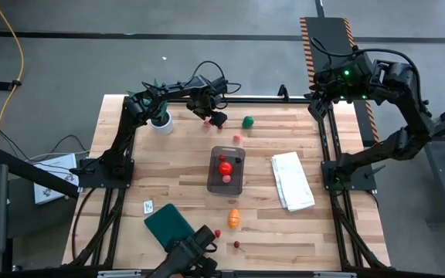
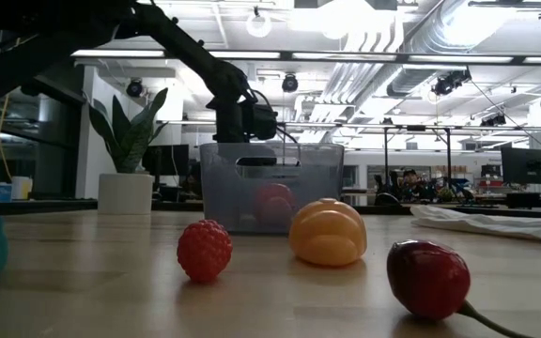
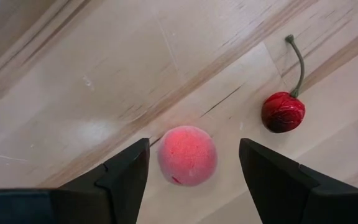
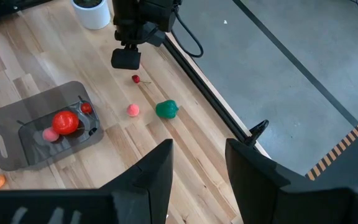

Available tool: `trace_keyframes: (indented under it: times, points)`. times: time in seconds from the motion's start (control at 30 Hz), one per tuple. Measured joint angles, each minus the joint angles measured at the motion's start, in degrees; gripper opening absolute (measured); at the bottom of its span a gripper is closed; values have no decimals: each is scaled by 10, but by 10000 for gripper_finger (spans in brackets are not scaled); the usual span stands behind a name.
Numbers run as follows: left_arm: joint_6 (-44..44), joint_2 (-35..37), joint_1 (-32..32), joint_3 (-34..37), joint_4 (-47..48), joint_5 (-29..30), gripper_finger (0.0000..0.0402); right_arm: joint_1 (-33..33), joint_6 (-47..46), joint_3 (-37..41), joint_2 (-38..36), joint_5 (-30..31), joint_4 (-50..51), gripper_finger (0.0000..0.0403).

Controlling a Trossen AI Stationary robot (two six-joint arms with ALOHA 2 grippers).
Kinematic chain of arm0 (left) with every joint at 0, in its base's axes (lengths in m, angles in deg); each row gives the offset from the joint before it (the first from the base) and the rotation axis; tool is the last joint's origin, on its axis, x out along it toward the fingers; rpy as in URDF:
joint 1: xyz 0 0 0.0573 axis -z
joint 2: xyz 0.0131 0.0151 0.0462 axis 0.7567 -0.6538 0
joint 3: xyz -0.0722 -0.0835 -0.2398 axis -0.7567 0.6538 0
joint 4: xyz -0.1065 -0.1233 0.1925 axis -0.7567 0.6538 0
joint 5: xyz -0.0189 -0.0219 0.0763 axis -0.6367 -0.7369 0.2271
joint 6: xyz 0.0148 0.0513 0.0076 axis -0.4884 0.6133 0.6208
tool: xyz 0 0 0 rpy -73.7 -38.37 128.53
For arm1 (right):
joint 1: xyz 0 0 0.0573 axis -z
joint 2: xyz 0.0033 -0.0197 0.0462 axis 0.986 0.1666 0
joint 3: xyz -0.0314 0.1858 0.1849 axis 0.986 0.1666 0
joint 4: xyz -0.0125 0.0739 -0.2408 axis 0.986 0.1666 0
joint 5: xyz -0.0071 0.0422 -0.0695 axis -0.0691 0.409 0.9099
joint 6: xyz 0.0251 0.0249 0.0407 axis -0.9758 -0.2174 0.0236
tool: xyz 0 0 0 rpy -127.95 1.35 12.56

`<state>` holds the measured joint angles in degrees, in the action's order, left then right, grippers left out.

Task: Pick and placing Produce into tupperware
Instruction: Put the pink peach into the transparent black bin

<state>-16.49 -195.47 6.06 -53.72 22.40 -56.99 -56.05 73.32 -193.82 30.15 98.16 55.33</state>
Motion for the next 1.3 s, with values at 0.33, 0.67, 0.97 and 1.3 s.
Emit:
trace_keyframes:
  times: [0.33,0.67,0.97,1.3]
  points:
    - [-4,0,0,0,1,2,229,0,0,0,0,0,0,140]
    - [-4,0,0,0,3,-1,192,0,0,0,0,0,0,140]
    - [-8,0,0,0,13,-2,189,0,0,0,0,0,0,140]
    - [-9,0,0,0,13,-3,188,0,0,0,0,0,0,140]
